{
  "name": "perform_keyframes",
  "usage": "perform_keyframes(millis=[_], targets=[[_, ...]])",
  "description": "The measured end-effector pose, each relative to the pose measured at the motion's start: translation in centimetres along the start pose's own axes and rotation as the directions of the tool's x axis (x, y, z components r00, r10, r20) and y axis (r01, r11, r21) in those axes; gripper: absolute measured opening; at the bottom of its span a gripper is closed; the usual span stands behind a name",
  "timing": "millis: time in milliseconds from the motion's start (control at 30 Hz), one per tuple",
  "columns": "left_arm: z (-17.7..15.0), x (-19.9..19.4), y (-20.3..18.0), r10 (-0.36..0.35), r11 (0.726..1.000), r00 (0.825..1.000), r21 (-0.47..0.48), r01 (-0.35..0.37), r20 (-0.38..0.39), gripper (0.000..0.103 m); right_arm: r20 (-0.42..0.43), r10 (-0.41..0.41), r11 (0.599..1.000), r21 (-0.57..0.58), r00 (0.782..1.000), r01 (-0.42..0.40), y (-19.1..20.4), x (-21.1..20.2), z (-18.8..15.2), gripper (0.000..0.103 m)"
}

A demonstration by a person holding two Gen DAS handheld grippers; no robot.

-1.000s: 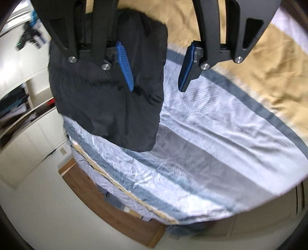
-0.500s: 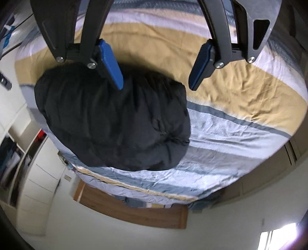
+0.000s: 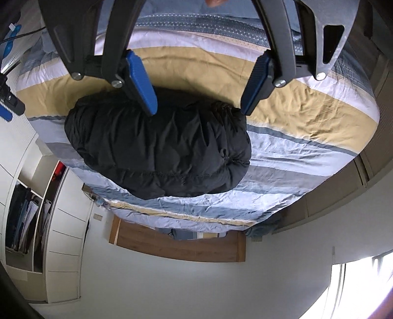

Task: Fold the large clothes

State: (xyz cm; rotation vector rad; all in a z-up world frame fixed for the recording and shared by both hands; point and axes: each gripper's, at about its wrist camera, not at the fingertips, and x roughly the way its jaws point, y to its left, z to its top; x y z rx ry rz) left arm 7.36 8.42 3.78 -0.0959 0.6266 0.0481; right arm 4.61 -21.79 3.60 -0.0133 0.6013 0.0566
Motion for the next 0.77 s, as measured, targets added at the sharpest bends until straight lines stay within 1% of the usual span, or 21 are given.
perform_keyframes(millis=[200, 400, 633, 767], targets=[[-0.6, -1.4, -0.3, 0.004, 1.000, 1.000, 0.015, -0.004, 0.022, 0.069, 0.029, 0.016, 1.000, 0.010, 0.999, -0.016, -0.3, -0.8, -0.2, 0.102], [-1.1, -2.2, -0.6, 0.012, 1.000, 0.999, 0.025, -0.013, 0.033, 0.069, 0.030, 0.022, 1.000, 0.017, 0.999, -0.023, -0.6, -0.9, -0.7, 0.102], [-1.5, -2.4, -0.9, 0.012, 0.999, 1.000, 0.034, -0.013, 0.021, 0.069, 0.030, 0.023, 1.000, 0.016, 0.999, -0.023, -0.8, -0.7, -1.0, 0.102], [-1.5, -2.3, -0.9, 0.031, 0.999, 0.999, 0.041, -0.032, 0.018, 0.069, 0.028, 0.022, 1.000, 0.019, 0.999, -0.023, -0.8, -0.7, -1.2, 0.102]])
